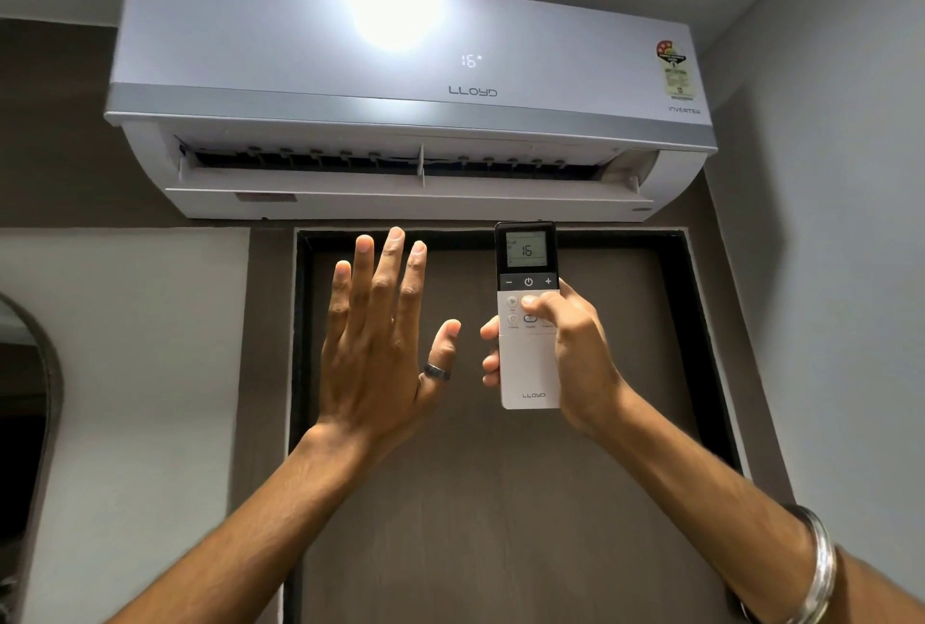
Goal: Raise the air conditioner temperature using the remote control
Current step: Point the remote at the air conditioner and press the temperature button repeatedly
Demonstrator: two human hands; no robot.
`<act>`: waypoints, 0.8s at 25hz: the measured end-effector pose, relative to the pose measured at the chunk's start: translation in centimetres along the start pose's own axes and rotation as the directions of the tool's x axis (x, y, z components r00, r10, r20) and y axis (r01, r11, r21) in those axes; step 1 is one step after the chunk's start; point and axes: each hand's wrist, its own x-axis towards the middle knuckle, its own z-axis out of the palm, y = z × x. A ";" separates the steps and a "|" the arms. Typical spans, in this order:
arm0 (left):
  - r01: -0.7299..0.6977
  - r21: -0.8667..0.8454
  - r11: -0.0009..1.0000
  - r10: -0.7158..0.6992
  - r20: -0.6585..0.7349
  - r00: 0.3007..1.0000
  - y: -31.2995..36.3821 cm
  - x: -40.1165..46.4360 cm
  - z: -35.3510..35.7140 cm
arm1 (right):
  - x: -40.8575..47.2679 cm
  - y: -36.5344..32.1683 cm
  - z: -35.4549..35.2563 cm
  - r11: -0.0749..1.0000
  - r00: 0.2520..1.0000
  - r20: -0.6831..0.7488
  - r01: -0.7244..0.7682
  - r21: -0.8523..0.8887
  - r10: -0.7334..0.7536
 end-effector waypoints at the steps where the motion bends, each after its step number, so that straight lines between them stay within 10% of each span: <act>1: 0.002 -0.003 1.000 -0.002 0.004 1.000 0.0 0.0 0.1 | 0.0 0.0 -0.1 1.000 1.000 0.001 -0.003 -0.001 0.003; 20: 0.019 -0.031 0.999 -0.019 -0.019 1.000 -0.7 -0.3 0.6 | 0.0 0.5 0.4 0.998 1.000 -0.006 0.026 -0.057 -0.027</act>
